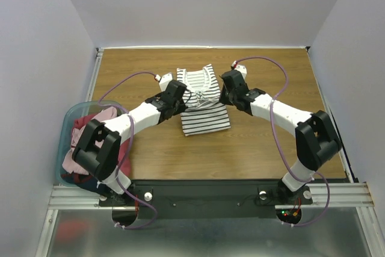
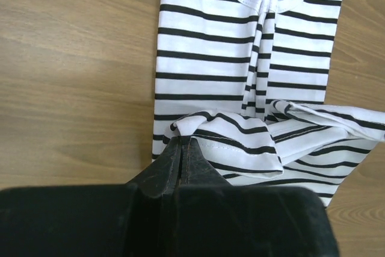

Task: Fold and stack the tank tops
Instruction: Fold the tank top

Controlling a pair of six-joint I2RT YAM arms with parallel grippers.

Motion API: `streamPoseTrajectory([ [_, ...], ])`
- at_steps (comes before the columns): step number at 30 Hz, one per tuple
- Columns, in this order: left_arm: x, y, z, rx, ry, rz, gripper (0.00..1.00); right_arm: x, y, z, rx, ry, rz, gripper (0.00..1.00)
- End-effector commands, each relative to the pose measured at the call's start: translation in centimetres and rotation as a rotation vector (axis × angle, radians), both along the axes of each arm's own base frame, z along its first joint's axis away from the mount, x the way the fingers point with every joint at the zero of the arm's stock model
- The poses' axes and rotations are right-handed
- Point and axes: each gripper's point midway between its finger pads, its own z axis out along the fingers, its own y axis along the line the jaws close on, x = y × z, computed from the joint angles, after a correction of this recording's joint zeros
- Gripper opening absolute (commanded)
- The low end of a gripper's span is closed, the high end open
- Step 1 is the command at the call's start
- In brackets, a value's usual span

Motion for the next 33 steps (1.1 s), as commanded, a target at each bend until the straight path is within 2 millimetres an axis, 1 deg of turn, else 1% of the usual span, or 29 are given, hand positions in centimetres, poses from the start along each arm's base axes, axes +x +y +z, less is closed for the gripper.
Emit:
streamPoseTrajectory([
  [1, 2.7, -0.7, 1.3, -0.013, -0.05, -0.023, 0.0, 3.2, 1.4, 2.3, 0.051, -0.083, 0.019, 0.0],
  [3, 3.3, -0.6, 0.8, -0.008, -0.042, -0.02, 0.0, 3.8, 1.5, 2.0, 0.046, -0.079, 0.018, 0.0],
  [4, 4.1, -0.5, 1.0, -0.012, -0.046, -0.019, 0.0, 4.2, 1.5, 1.1, 0.038, -0.064, 0.015, 0.0],
  [5, 4.4, -0.6, 0.2, -0.008, -0.033, -0.02, 0.0, 4.6, 1.7, 1.3, 0.043, -0.069, 0.016, 0.0],
  [6, 4.9, -0.8, 0.3, -0.012, -0.04, -0.022, 0.0, 5.0, 1.6, 1.0, 0.041, -0.064, 0.013, 0.0],
  [7, 5.3, -0.6, -0.3, -0.006, -0.03, -0.026, 0.0, 5.2, 1.7, 0.7, 0.041, -0.058, 0.014, 0.0],
  [10, 6.6, -0.8, 0.1, -0.014, -0.04, -0.032, 0.0, 6.2, 1.4, -0.5, 0.042, -0.038, 0.004, 0.0],
  [11, 6.7, -0.6, -0.1, -0.009, -0.035, -0.031, 0.0, 6.2, 1.4, -0.9, 0.039, -0.032, 0.004, 0.0],
  [12, 7.1, -0.8, 0.2, -0.01, -0.042, -0.034, 0.0, 6.5, 1.3, -0.9, 0.044, -0.03, 0.001, 0.0],
  [14, 7.4, -0.7, -0.2, 0.001, -0.031, -0.036, 0.0, 6.8, 1.2, -1.6, 0.041, -0.019, -0.002, 0.0],
  [20, 8.4, -1.1, -0.4, 0.003, -0.028, -0.048, 0.0, 7.5, 0.9, -2.2, 0.045, -0.009, -0.013, 0.0],
  [24, 9.1, -1.3, -0.3, 0.007, -0.035, -0.055, 0.0, 7.9, 0.3, -2.6, 0.052, 0.0, -0.029, 0.0],
  [25, 9.3, -1.4, -0.1, 0.006, -0.042, -0.062, 0.07, 7.9, 0.3, -2.6, 0.056, 0.002, -0.03, 0.01],
  [26, 9.6, -1.5, 0.2, 0.001, -0.054, -0.063, 0.12, 8.0, 0.2, -2.6, 0.057, 0.002, -0.034, 0.09],
  [28, 10.0, -1.6, 0.7, -0.004, -0.072, -0.069, 0.22, 8.2, 0.0, -2.4, 0.06, -0.002, -0.039, 0.19],
  [29, 10.4, -1.6, 1.2, -0.004, -0.089, -0.07, 0.3, 8.4, 0.0, -2.1, 0.062, -0.009, -0.039, 0.31],
  [30, 10.6, -1.6, 1.6, -0.008, -0.102, -0.073, 0.33, 8.5, 0.0, -2.0, 0.063, -0.011, -0.037, 0.38],
  [31, 11.0, -1.4, 2.2, -0.008, -0.117, -0.071, 0.39, 8.7, -0.1, -1.6, 0.061, -0.02, -0.039, 0.49],
  [33, 11.7, -1.2, 3.5, -0.016, -0.146, -0.07, 0.43, 9.0, -0.2, -0.9, 0.054, -0.04, -0.041, 0.59],
])
